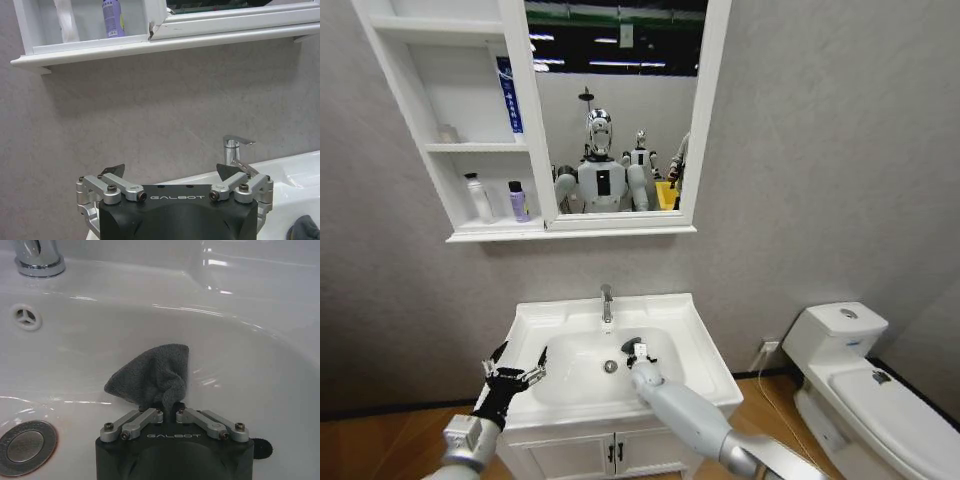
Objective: Move facial cleanser and shampoo from washbasin to cabinet, then wipe washbasin with towel.
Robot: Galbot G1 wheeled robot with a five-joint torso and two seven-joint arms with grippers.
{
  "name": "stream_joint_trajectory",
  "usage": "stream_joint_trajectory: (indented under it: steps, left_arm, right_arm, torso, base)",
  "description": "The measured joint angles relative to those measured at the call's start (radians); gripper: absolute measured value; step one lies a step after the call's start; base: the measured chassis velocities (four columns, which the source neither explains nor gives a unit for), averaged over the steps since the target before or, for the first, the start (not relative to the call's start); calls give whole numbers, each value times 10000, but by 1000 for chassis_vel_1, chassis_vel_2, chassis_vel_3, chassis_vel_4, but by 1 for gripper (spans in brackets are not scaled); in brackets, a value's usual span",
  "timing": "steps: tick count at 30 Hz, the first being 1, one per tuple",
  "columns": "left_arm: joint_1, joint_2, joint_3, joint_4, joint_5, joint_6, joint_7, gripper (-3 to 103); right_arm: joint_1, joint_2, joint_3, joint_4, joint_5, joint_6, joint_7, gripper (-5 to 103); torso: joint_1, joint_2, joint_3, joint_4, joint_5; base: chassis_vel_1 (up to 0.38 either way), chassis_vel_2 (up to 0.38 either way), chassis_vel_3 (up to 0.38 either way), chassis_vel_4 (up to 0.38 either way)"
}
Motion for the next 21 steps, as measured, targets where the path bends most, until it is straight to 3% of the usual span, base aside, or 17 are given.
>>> stream_joint_trajectory:
  steps: [8, 13, 21]
  left_arm:
    - [-1, 0, 0, 0, 0, 0, 0, 100]
    - [-1, 0, 0, 0, 1, 0, 0, 100]
    - [-1, 0, 0, 0, 1, 0, 0, 100]
  right_arm:
    - [-143, -119, 16, 602, 901, -100, 170, 7]
    - [144, 450, 76, 442, 2289, -550, -277, 7]
    - [331, 1154, -285, -207, 3289, -959, -1023, 7]
  torso:
    - [2, -1, -1, -3, -2]
    - [1, 0, -3, 8, 3]
    - [-1, 2, -4, 2, 2]
  base:
    - [0, 0, 0, 0]
    - [0, 0, 0, 0]
    - [0, 0, 0, 0]
